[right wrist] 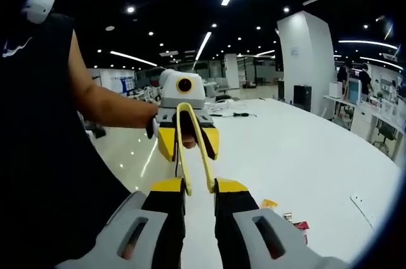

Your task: Place the target food into the container with the food tongs after gripping and lifting it, then release it inside without dropping or visibly crushing the food.

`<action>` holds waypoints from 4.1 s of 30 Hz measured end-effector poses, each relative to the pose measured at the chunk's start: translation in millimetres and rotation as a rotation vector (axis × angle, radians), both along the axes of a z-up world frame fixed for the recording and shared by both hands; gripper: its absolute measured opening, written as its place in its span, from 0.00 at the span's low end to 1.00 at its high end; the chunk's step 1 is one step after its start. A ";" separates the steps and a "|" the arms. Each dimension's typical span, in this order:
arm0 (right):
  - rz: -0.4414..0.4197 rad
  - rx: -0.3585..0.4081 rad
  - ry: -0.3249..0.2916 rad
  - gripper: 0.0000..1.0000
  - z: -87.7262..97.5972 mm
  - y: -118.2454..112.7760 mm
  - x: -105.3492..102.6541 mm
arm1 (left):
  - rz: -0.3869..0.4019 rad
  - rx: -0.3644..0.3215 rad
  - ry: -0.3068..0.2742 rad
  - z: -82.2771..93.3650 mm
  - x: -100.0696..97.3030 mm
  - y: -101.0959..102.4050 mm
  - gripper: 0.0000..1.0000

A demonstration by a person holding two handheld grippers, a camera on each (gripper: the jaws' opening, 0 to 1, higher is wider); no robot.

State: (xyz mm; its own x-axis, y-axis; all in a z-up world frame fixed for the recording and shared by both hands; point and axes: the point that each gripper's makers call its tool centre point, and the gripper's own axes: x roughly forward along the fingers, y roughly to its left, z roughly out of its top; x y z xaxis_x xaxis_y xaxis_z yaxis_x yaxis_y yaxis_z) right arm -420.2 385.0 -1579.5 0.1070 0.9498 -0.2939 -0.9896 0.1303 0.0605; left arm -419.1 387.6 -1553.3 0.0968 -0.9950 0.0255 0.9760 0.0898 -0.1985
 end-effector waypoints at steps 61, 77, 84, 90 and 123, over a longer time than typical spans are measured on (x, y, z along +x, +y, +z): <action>-0.823 -0.154 -0.043 0.98 -148.7 -190.7 8.2 | 0.225 0.061 -0.117 37.4 40.9 32.9 0.21; -0.843 -0.136 -0.031 0.99 -143.5 -193.9 6.4 | 0.251 0.231 -0.211 52.5 69.1 35.2 0.22; -0.820 -0.208 -0.066 0.99 -146.2 -200.3 4.5 | 0.229 0.279 -0.202 37.3 70.3 33.5 0.22; -0.805 -0.259 -0.104 0.99 -147.8 -205.3 5.4 | 0.234 0.367 -0.213 16.5 80.9 38.7 0.22; -0.914 -0.270 -0.055 0.99 -159.2 -232.0 12.4 | 0.160 0.620 -0.170 -82.0 136.8 39.4 0.22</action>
